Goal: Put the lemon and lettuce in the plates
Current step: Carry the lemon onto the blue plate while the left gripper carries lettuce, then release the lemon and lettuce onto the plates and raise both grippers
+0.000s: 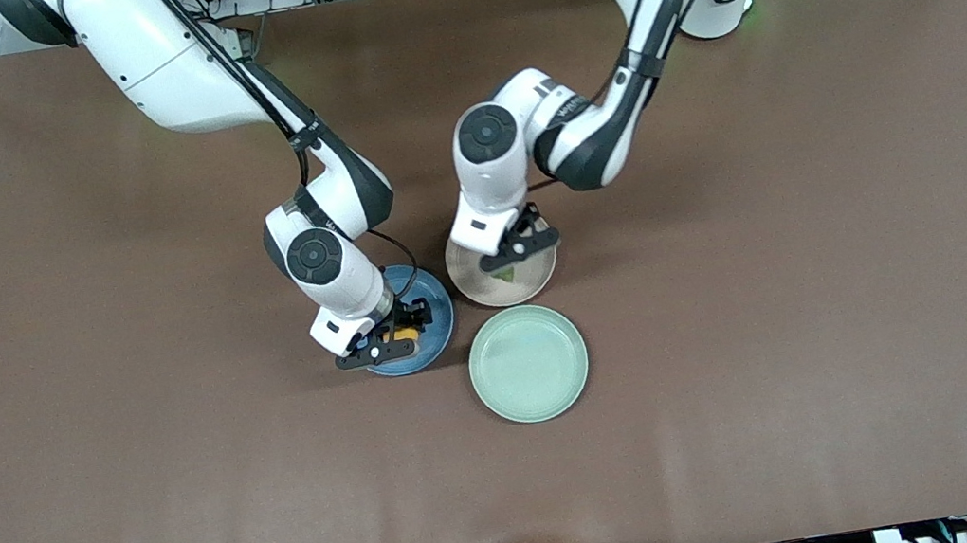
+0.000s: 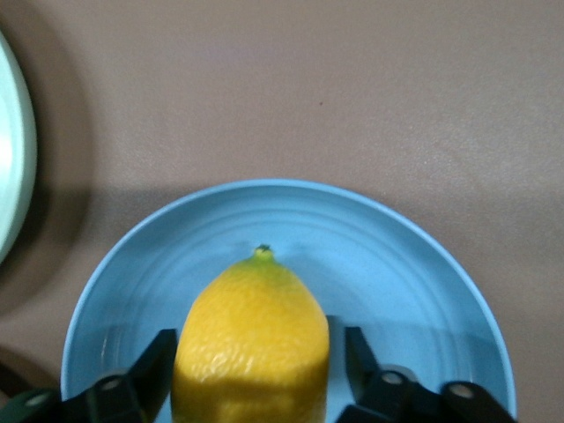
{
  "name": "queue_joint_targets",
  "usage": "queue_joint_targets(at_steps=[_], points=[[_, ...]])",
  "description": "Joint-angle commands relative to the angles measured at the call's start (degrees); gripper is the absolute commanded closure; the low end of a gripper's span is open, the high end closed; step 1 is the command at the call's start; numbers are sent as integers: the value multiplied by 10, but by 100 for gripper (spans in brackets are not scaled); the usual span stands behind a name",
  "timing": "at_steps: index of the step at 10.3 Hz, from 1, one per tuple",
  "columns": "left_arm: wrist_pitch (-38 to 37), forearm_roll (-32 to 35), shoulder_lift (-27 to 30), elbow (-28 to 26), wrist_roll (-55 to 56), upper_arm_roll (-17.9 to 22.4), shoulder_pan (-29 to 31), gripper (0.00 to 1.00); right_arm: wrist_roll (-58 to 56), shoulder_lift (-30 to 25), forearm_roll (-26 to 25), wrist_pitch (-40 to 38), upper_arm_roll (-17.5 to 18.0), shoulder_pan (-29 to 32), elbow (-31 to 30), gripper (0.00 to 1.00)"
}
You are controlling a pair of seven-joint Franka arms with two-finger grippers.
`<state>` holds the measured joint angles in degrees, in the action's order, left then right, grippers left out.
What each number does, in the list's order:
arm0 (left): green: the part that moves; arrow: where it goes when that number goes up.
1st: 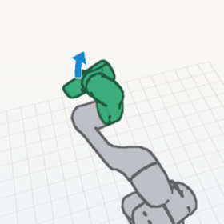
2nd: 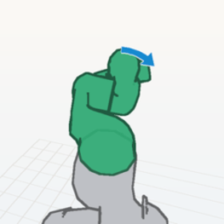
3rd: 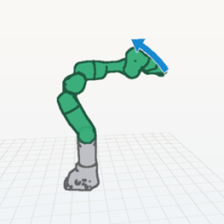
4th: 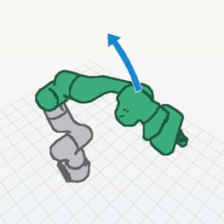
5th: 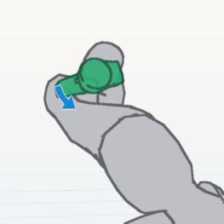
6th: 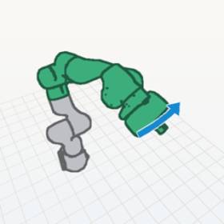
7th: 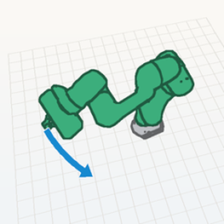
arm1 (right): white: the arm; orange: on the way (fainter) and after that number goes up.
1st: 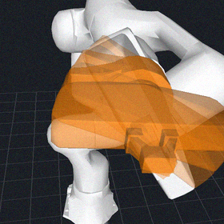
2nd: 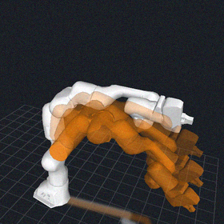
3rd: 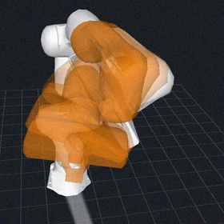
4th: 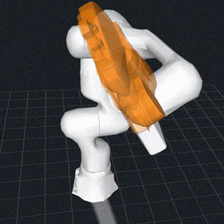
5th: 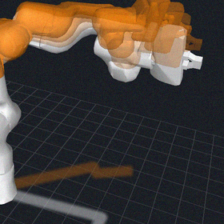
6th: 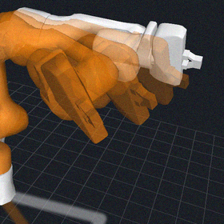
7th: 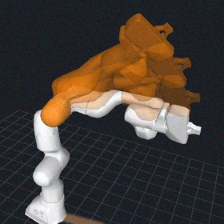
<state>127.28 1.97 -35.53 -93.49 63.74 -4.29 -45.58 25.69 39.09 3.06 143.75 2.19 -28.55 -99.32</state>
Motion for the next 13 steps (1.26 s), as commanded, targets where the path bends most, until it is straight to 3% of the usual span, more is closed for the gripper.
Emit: queue_joint_targets(at_steps=[1,4,6,8,11,13], points=[[-9,8,-4,-3,10,9,-7,0,14,-32,5,-65,-1,8,9,0],[-10,10,10,0,3,25,16,0,-3,-109,38,-174,1,51,10,0],[-10,10,35,2,-44,50,61,0,-35,-160,41,-264,-1,102,18,0],[-10,11,57,2,-113,72,131,0,-37,-169,38,-351,-2,157,71,0],[-24,11,72,-3,-227,71,237,0,-47,-211,35,-378,-4,216,87,0],[-108,10,86,-12,-291,66,271,0,-133,-254,34,-384,-5,252,67,0]])
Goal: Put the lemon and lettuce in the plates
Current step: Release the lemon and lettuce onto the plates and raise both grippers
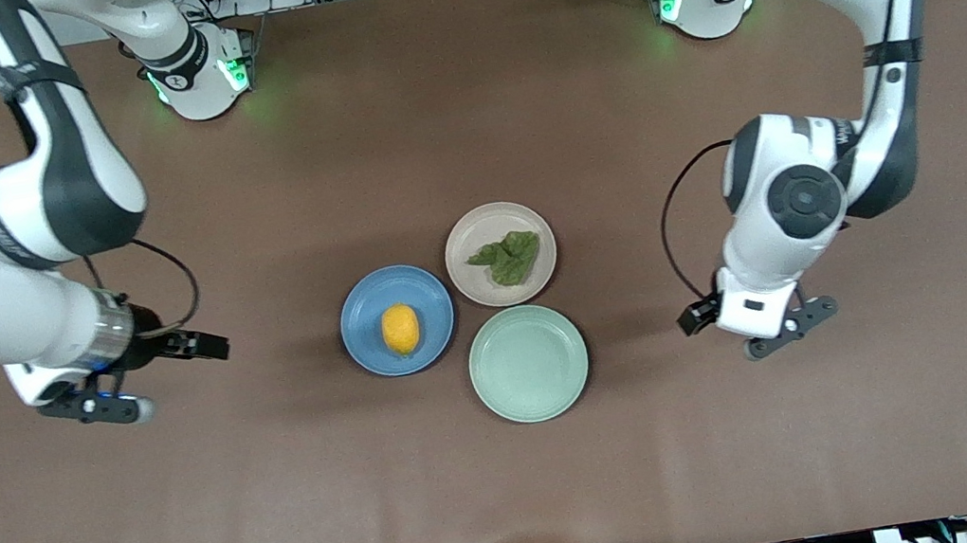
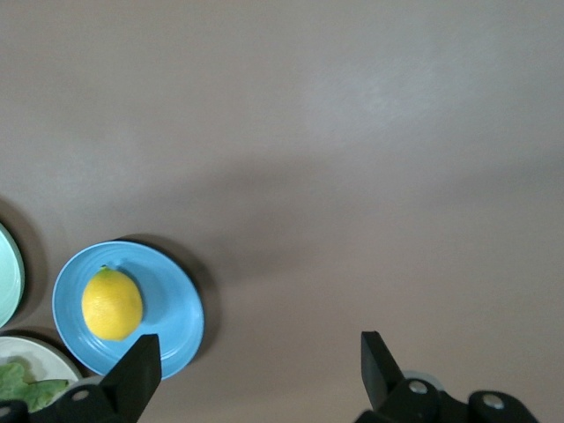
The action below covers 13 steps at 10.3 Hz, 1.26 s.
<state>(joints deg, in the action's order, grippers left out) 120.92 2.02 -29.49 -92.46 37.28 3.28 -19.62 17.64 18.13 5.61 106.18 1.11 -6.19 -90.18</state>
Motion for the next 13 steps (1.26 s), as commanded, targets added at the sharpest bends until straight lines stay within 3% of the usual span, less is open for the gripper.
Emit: queue_joint_targets(at_steps=[1,4,6,8,10,13], points=[[-45,10,70,-73,-57,-50,80,0,-82,-64,9,-18,2,42,-31,0],[-45,9,200,-212,-92,-64,105,0,-95,-107,4,-83,-40,43,-27,0],[-46,2,264,-230,-132,-69,130,0,-116,-132,-42,-91,-55,38,-14,0],[-46,1,294,-205,-136,-87,139,0,-122,-134,-60,-141,-56,38,32,0],[-72,5,298,-137,-143,-102,144,0,-121,-142,-60,-191,-64,36,68,0],[-203,8,298,-17,-247,-112,154,0,-121,-153,-55,-201,-73,36,85,0]])
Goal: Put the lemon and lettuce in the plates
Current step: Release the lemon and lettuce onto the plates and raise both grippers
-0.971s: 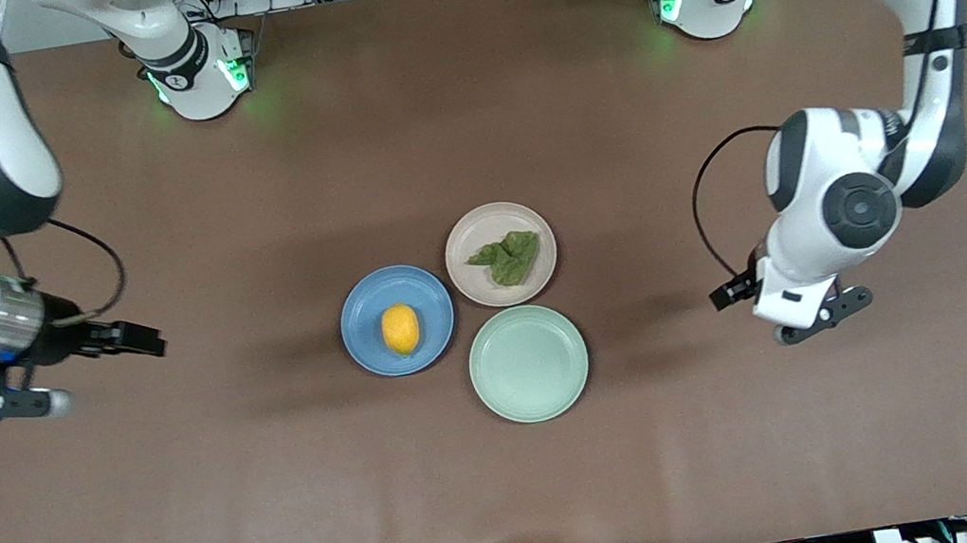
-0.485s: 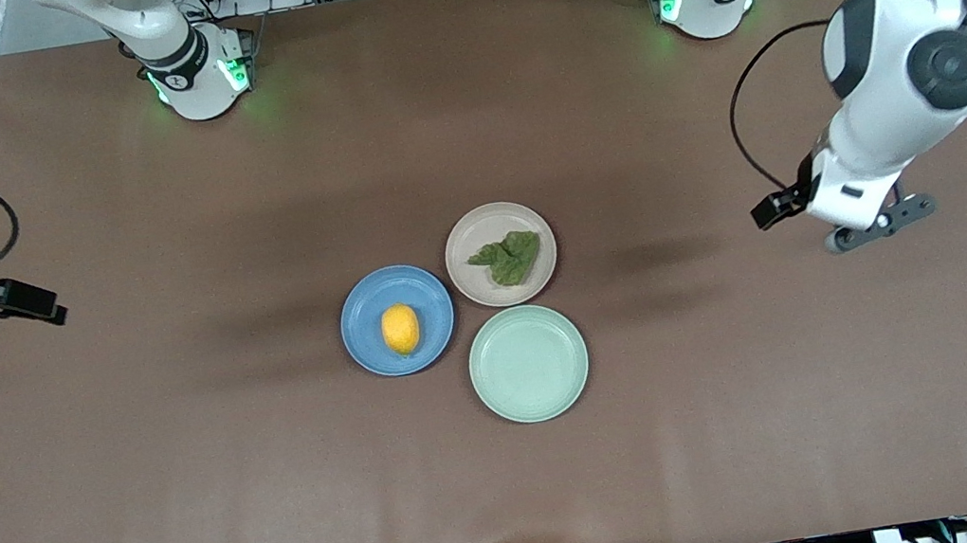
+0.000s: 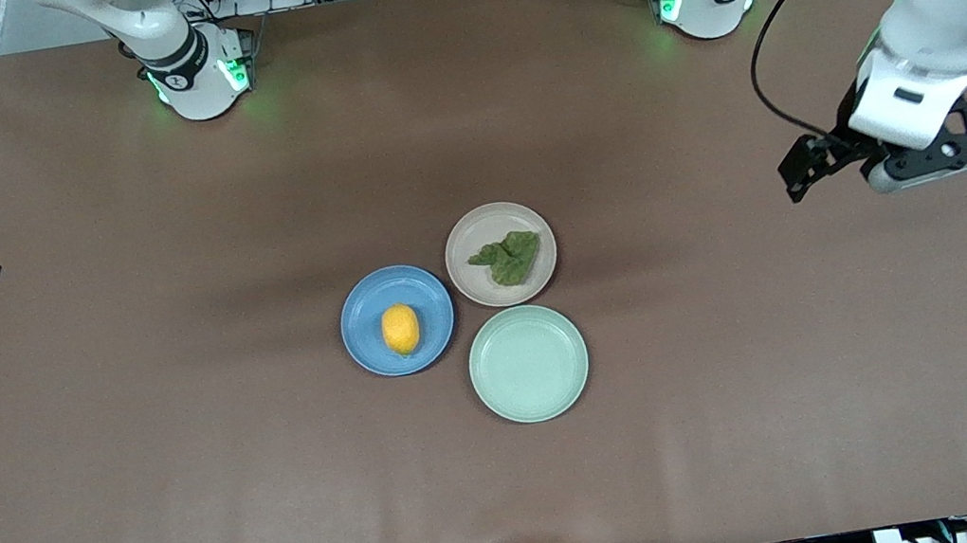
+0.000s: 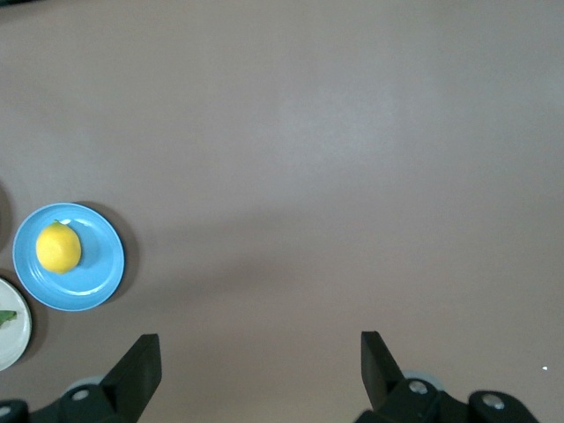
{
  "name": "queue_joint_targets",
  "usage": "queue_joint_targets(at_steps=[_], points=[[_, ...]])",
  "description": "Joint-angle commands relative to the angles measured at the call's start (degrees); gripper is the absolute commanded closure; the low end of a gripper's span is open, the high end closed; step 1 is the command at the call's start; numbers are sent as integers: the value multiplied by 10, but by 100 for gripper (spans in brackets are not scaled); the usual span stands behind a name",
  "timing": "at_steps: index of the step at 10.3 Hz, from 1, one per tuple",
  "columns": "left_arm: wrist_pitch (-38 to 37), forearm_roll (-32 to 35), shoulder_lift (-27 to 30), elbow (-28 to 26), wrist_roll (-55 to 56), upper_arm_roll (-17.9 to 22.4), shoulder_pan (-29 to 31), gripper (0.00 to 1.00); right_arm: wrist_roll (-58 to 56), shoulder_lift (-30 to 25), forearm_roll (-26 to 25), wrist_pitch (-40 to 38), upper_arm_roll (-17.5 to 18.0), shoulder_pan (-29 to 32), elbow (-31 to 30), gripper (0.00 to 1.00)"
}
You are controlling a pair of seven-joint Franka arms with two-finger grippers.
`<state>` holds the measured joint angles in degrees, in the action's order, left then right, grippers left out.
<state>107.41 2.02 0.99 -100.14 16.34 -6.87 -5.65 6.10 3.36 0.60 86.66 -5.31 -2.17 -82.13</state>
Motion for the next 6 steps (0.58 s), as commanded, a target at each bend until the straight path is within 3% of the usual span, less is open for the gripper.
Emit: queue_joint_targets(at_steps=[1,3,6], points=[[-107,6,-6,84,-44,-10,14,0,-6,-6,-1,1,-21,-6,5,0],[-156,10,0,102,-64,-10,13,0,-6,-5,-1,6,-22,-6,3,0],[-168,3,1,109,-65,-11,16,0,-8,3,0,1,-21,-13,-17,0]])
